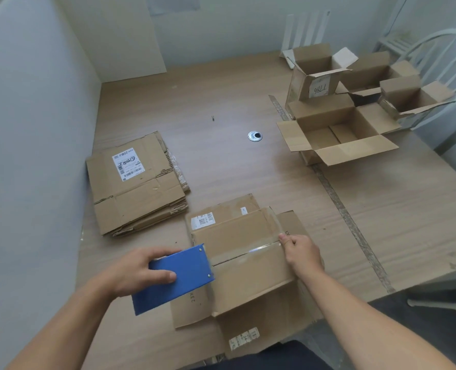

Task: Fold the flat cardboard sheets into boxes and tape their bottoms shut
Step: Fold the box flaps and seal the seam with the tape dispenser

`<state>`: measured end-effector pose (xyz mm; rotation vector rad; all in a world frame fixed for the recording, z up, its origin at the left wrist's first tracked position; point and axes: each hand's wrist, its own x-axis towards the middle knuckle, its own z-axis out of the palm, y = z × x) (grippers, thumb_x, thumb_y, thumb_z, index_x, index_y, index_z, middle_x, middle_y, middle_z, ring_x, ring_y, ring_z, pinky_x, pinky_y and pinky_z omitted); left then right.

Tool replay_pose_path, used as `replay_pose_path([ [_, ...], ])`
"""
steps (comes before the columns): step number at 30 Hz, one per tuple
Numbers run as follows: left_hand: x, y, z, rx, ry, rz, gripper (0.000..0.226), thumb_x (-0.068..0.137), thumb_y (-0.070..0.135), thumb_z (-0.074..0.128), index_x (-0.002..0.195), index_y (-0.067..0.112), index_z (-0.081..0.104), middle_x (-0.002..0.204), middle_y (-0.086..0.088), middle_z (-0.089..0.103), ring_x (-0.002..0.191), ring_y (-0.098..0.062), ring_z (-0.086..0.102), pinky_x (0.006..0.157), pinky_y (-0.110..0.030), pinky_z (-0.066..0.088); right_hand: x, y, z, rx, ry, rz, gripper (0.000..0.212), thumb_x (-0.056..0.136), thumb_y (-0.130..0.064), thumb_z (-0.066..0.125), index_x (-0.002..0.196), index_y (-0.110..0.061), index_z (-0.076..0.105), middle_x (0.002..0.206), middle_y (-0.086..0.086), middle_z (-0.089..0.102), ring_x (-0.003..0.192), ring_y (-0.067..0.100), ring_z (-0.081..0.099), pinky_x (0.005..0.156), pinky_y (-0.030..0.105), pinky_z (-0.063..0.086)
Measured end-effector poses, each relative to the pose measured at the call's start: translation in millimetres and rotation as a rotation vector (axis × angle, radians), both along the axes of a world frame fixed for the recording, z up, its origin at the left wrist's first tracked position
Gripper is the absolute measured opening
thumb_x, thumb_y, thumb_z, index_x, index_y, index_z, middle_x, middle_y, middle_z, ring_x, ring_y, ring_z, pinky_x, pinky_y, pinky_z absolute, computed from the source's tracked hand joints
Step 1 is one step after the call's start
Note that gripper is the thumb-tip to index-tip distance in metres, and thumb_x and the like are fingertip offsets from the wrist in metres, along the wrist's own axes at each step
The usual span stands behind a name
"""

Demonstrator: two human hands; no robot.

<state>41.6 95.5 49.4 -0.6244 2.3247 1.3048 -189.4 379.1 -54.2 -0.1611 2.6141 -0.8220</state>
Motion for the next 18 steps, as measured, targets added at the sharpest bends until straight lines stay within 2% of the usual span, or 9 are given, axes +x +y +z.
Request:
replay_pose_path([
  [3, 16, -15, 4, 0.07, -0.038, 0.085, 0.046, 0.07, 0.044, 0.072, 0.116, 0.046, 0.068, 0.115, 0.015, 0.071, 0.102, -0.008, 0.068, 0.098, -0.036, 0.05, 2, -4, 6, -0.008, -0.001, 0.001, 0.048, 0.099, -0.041, 0.053, 0.073, -0.003, 0.065, 0.075, 0.014, 0.064, 0.075, 0.03, 0.052, 0.06, 0.032, 0.031],
  [6, 25, -20, -2, 0.096, -0.065, 0.11, 0.05, 0.072, 0.039, 0.074, 0.121, 0.034, 0.069, 0.115, 0.01, 0.072, 0.103, -0.011, 0.069, 0.099, -0.039, 0.05, 8, -8, 9, 0.009, 0.0, -0.02, 0.047, 0.1, -0.042, 0.051, 0.078, -0.003, 0.067, 0.078, 0.013, 0.064, 0.077, 0.029, 0.05, 0.061, 0.031, 0.029],
  [11, 30, -23, -19, 0.114, -0.111, 0.144, 0.048, 0.065, 0.048, 0.075, 0.113, 0.045, 0.071, 0.111, 0.013, 0.073, 0.099, -0.01, 0.07, 0.099, -0.04, 0.05, 10, -10, 7, 0.005, 0.008, -0.006, 0.046, 0.1, -0.041, 0.051, 0.081, -0.004, 0.068, 0.083, 0.015, 0.066, 0.082, 0.031, 0.053, 0.063, 0.031, 0.029],
  [15, 30, -20, -39, 0.068, -0.117, 0.129, 0.051, 0.062, 0.058, 0.072, 0.112, 0.057, 0.065, 0.111, 0.017, 0.072, 0.1, -0.008, 0.069, 0.099, -0.043, 0.05, 12, -12, 6, 0.017, 0.017, -0.01, 0.043, 0.1, -0.042, 0.051, 0.083, -0.007, 0.07, 0.09, 0.017, 0.067, 0.089, 0.033, 0.056, 0.066, 0.032, 0.032],
  [17, 30, -18, -48, 0.05, -0.118, 0.144, 0.052, 0.06, 0.062, 0.071, 0.111, 0.061, 0.062, 0.11, 0.019, 0.072, 0.099, -0.008, 0.069, 0.099, -0.044, 0.05, 11, -12, 3, 0.013, 0.005, -0.038, 0.04, 0.098, -0.046, 0.052, 0.099, -0.012, 0.072, 0.105, 0.016, 0.066, 0.102, 0.034, 0.057, 0.075, 0.033, 0.041],
  [18, 29, -16, -50, 0.046, -0.116, 0.155, 0.052, 0.059, 0.062, 0.071, 0.11, 0.062, 0.062, 0.11, 0.019, 0.072, 0.099, -0.008, 0.069, 0.099, -0.044, 0.05, 12, -12, 4, 0.017, -0.017, -0.069, 0.041, 0.097, -0.049, 0.052, 0.113, -0.015, 0.069, 0.117, 0.015, 0.062, 0.111, 0.034, 0.055, 0.086, 0.036, 0.043],
])
